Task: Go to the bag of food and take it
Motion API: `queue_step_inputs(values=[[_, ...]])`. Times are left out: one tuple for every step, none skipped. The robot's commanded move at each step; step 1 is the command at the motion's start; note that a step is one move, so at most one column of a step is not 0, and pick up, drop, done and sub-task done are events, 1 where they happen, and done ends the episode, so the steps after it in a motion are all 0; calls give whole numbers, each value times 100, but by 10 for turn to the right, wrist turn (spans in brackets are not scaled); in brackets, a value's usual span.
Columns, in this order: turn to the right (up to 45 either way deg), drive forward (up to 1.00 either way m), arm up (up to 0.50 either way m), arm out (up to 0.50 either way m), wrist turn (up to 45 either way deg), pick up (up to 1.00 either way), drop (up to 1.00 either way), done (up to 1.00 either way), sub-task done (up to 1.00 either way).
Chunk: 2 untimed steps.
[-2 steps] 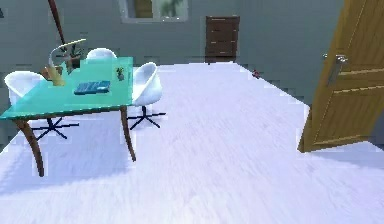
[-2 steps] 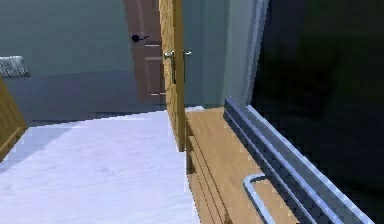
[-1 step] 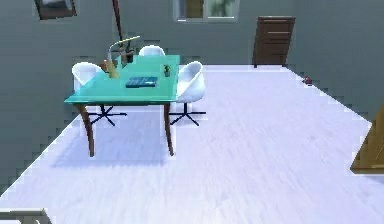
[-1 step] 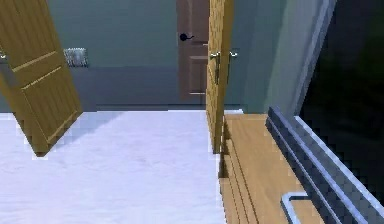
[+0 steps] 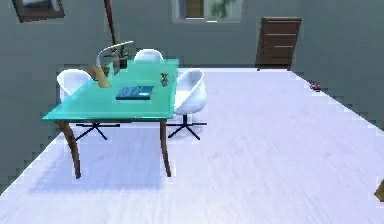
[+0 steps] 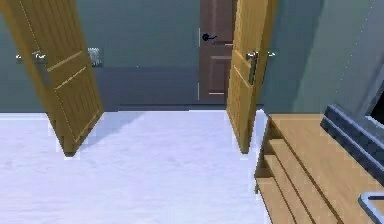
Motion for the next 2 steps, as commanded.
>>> queue_step_inputs(values=[[450,0,0,0,0,0,0,0,0],[420,0,0,0,0,0,0,0,0]])
